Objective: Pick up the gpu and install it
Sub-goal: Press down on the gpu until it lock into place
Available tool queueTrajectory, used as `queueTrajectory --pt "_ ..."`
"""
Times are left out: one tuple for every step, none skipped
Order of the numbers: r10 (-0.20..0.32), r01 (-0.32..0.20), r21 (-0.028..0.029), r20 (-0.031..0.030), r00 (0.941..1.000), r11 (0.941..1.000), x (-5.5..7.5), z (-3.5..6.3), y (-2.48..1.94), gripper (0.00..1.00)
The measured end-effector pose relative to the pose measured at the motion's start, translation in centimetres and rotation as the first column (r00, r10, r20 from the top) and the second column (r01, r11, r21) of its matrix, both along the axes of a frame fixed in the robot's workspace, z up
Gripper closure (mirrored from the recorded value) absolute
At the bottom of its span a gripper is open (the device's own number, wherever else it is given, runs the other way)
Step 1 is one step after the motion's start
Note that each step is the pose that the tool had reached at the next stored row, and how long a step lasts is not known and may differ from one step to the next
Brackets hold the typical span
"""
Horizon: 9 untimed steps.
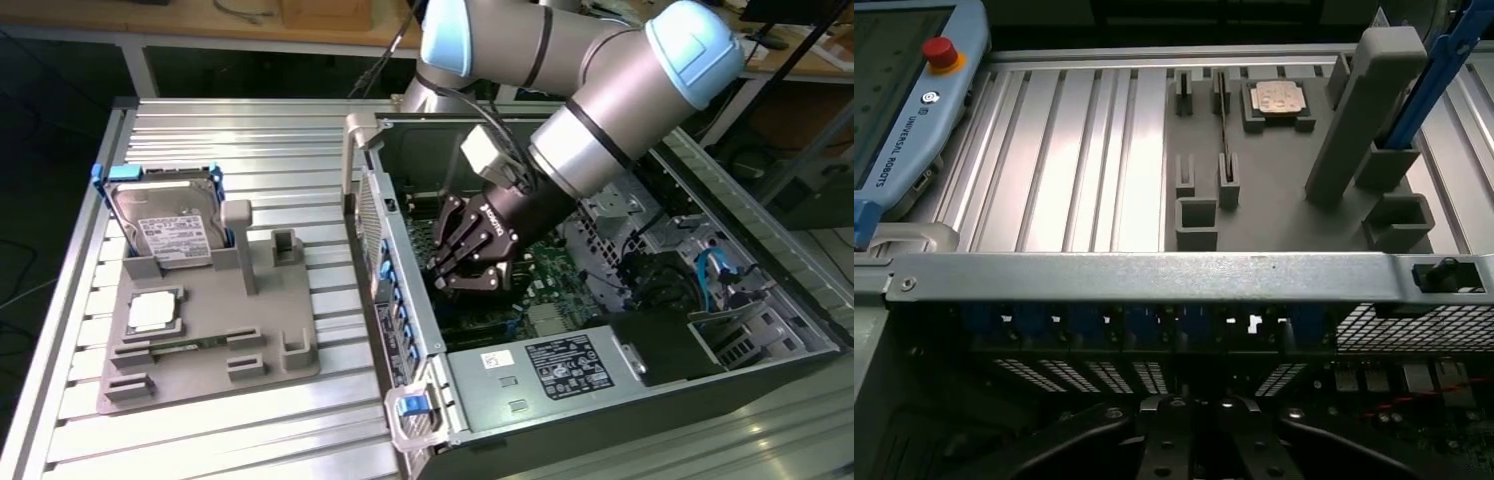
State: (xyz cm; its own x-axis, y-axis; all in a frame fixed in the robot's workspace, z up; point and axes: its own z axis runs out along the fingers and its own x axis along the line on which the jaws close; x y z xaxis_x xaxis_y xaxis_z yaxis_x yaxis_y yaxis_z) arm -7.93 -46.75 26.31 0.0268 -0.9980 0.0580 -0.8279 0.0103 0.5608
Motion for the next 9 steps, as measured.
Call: queueTrajectory --pt "0.0 0.0 0.0001 0.0 1.0 1.0 0.0 -0.03 -0.09 0.89" --pt "0.0 0.0 -0.0002 -0.0011 1.0 1.0 0.0 -0.02 -0.12 0.89" --pt "0.0 0.0 -0.0008 -0.0064 1.0 1.0 0.2 0.01 -0.13 0.89" --pt "0.0 0.0 -0.0016 -0.015 0.9999 1.0 0.4 0.03 -0.15 0.89" --pt "0.0 0.0 -0.0013 -0.0259 0.9997 1.0 0.6 0.03 -0.14 0.89" --pt "0.0 0.0 -0.0009 -0.0339 0.9994 1.0 0.8 0.02 -0.14 0.89" --pt "0.0 0.0 -0.001 -0.0404 0.9992 1.0 0.9 0.03 -0.14 0.89" --pt "0.0 0.0 -0.0012 -0.0463 0.9989 1.0 1.0 0.05 -0.14 0.89" --pt "0.0 0.0 -0.0012 -0.0508 0.9987 1.0 1.1 0.06 -0.14 0.89"
